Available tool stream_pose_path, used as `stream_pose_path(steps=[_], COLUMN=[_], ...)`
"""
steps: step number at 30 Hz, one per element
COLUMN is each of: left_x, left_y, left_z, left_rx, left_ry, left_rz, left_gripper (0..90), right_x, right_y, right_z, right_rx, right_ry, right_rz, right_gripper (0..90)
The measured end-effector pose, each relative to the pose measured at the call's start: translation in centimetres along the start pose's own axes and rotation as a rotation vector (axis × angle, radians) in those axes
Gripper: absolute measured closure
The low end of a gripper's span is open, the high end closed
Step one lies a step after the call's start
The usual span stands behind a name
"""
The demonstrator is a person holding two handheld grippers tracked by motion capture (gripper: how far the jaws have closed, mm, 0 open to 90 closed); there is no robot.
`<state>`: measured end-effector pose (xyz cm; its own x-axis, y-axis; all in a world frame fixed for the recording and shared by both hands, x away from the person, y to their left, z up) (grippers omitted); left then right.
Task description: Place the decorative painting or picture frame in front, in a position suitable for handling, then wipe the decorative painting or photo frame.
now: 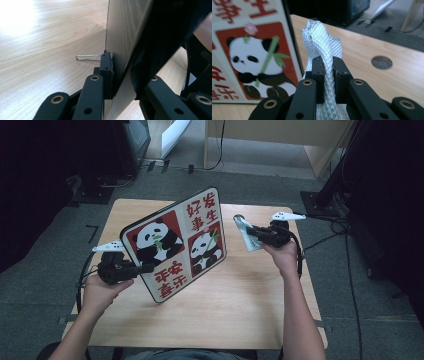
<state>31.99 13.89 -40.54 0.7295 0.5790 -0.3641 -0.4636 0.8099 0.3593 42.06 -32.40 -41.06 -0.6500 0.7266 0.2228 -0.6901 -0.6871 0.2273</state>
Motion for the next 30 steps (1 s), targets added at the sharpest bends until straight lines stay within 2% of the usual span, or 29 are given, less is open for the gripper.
stream_pose_path(steps=[10,14,18,23,30], left_x=[-0.2,-0.2,-0.3,-0.4,-0.4], left_y=[0.1,0.1,0.1,0.2,0.4], left_z=[-0.1,-0.1,-0.1,-0.1,-0.1], left_rx=[-0.006,-0.004,-0.003,0.000,-0.020], left_ry=[0.016,0.009,0.005,-0.001,-0.004], left_rz=[-0.007,-0.005,-0.003,-0.003,-0.002], left_gripper=[77.9,78.0,78.1,78.1,78.4], right_x=[2.9,4.2,5.7,7.2,8.2], right_y=[-1.0,-1.7,-1.8,-1.6,-1.7], right_z=[3.1,4.1,5.1,6.7,9.2], right_rx=[-0.030,0.016,0.022,0.001,-0.056], right_ry=[0.057,0.089,0.113,0.138,0.168], right_rz=[0.088,0.113,0.133,0.156,0.174], right_gripper=[82.3,82.3,82.3,82.3,82.3])
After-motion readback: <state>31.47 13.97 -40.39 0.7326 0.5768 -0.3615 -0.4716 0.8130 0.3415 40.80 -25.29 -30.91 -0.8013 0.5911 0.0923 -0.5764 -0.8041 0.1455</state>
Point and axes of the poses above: each handheld gripper's, and its own axes: y roughly backward along the jaws, z roughly out of its top, x roughly to its left, the point moved 2 cm from there along -y, roughly forward along the jaws, and after that the axes turned 13 degrees about -x, right-handed, at the moved point
